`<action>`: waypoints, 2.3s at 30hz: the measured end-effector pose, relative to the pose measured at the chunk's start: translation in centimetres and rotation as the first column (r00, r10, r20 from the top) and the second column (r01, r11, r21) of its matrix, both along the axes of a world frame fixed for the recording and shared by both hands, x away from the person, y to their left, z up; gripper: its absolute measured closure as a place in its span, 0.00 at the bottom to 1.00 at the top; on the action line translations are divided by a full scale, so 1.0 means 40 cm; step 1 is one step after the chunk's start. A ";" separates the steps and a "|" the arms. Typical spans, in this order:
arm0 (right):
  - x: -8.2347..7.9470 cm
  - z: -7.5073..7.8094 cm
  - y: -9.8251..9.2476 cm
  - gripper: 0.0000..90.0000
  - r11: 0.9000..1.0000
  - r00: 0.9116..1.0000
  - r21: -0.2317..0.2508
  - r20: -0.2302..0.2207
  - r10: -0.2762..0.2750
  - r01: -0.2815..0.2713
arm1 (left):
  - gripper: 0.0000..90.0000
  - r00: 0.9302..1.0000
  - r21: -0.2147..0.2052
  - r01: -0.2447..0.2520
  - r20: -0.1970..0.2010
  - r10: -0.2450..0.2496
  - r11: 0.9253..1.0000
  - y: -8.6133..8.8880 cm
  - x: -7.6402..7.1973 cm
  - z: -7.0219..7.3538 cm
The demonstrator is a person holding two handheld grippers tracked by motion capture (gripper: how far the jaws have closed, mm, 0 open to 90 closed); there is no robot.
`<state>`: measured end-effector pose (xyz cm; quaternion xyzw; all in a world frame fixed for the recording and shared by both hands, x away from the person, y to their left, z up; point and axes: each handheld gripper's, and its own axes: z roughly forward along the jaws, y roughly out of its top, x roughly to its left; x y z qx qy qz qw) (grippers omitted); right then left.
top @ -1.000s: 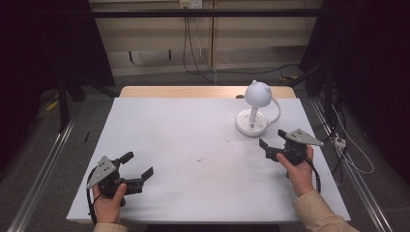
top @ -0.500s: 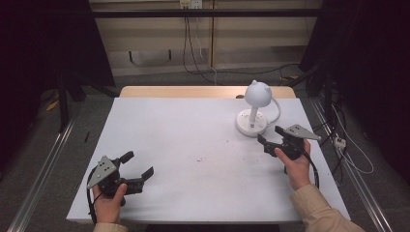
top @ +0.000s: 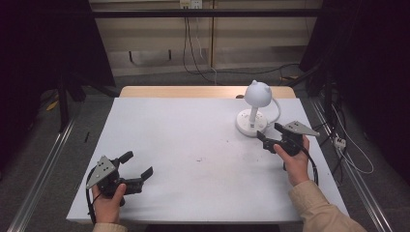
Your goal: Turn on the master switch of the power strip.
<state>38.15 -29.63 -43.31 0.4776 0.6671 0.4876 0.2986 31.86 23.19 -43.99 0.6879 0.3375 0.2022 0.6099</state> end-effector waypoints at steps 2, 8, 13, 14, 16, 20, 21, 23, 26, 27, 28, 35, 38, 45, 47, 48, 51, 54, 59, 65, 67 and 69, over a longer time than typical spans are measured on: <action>0.003 0.002 0.000 0.20 1.000 1.000 0.002 0.000 -0.002 0.002 | 0.04 1.000 0.000 0.001 0.001 -0.001 1.000 0.000 0.000 0.000; 0.012 0.003 0.001 0.20 1.000 1.000 -0.001 -0.001 -0.003 0.003 | 0.04 1.000 0.000 0.002 0.001 -0.002 1.000 0.000 0.000 0.001; 0.020 0.002 0.004 0.20 1.000 1.000 -0.011 -0.003 -0.007 0.007 | 0.04 1.000 0.000 0.001 0.000 -0.001 1.000 0.000 0.000 0.001; 0.022 0.002 0.004 0.20 1.000 1.000 -0.017 -0.003 -0.009 0.009 | 0.04 1.000 0.000 0.000 -0.001 0.000 1.000 0.000 0.000 0.001; 0.026 0.002 0.005 0.21 1.000 1.000 -0.016 -0.005 -0.007 0.007 | 0.04 1.000 -0.005 -0.002 0.000 0.002 1.000 0.001 0.000 0.001; 0.034 0.006 0.008 0.23 1.000 1.000 -0.020 0.000 -0.010 0.010 | 0.04 1.000 -0.007 -0.003 0.000 0.003 1.000 0.001 0.000 0.002; 0.034 0.006 0.008 0.23 1.000 1.000 -0.020 0.000 -0.010 0.010 | 0.04 1.000 -0.005 -0.003 -0.001 0.003 1.000 0.002 0.000 0.001; 0.038 0.008 0.009 0.28 1.000 1.000 -0.018 0.001 -0.005 0.005 | 0.04 1.000 -0.007 -0.002 0.000 0.002 1.000 0.002 0.000 0.001; 0.041 0.007 0.009 0.29 1.000 1.000 -0.013 -0.006 -0.006 0.005 | 0.04 1.000 -0.009 -0.006 0.001 0.006 1.000 0.003 -0.001 0.002; 0.043 0.006 0.008 0.31 1.000 1.000 -0.010 -0.010 -0.006 0.006 | 0.04 1.000 -0.010 -0.005 -0.001 0.005 1.000 0.003 -0.001 0.002; 0.043 0.006 0.008 0.31 1.000 1.000 -0.010 -0.010 -0.006 0.006 | 0.04 1.000 -0.007 -0.006 0.001 0.006 1.000 0.003 -0.001 0.002; 0.055 0.003 0.008 0.36 1.000 1.000 -0.018 -0.018 -0.004 0.003 | 0.04 1.000 -0.010 -0.003 0.001 0.003 1.000 0.003 -0.001 0.003; 0.061 0.007 0.011 0.40 1.000 1.000 -0.019 -0.017 0.003 -0.004 | 0.04 1.000 -0.012 -0.003 0.000 0.003 1.000 0.003 -0.001 0.003; 0.071 0.011 0.015 0.47 1.000 1.000 -0.023 -0.017 0.011 -0.011 | 0.04 1.000 -0.010 -0.003 0.003 0.003 1.000 0.004 -0.001 0.003; 0.074 0.009 0.013 0.51 1.000 1.000 -0.024 -0.014 0.009 -0.009 | 0.04 1.000 -0.010 -0.003 0.003 0.003 1.000 0.005 -0.001 0.003; 0.075 0.008 0.012 0.52 1.000 1.000 -0.024 -0.015 0.009 -0.009 | 0.04 1.000 -0.010 -0.003 0.003 0.003 1.000 0.005 -0.001 0.003; 0.079 0.002 0.004 0.58 1.000 1.000 -0.026 -0.024 0.005 -0.006 | 0.04 1.000 -0.012 -0.003 0.004 0.003 1.000 0.005 -0.001 0.003; 0.083 0.001 -0.002 0.64 1.000 1.000 -0.024 -0.026 0.003 -0.003 | 0.04 1.000 -0.014 -0.004 0.002 0.004 1.000 0.006 -0.001 0.003; 0.086 -0.001 -0.013 0.69 1.000 0.999 -0.017 -0.035 -0.009 0.009 | 0.04 1.000 -0.013 -0.002 0.002 0.002 1.000 0.005 0.000 0.002; 0.090 -0.007 -0.023 0.75 1.000 0.999 -0.026 -0.048 -0.007 0.006 | 0.04 1.000 -0.016 0.001 -0.001 -0.001 1.000 0.004 0.000 0.002; 0.092 -0.009 -0.024 0.76 1.000 0.999 -0.029 -0.050 -0.009 0.007 | 0.04 1.000 -0.014 0.002 0.000 -0.003 1.000 0.003 0.000 0.002; 0.093 -0.011 -0.026 0.76 0.999 0.999 -0.033 -0.053 -0.008 0.007 | 0.04 1.000 -0.013 0.002 0.000 -0.002 1.000 0.003 0.000 0.002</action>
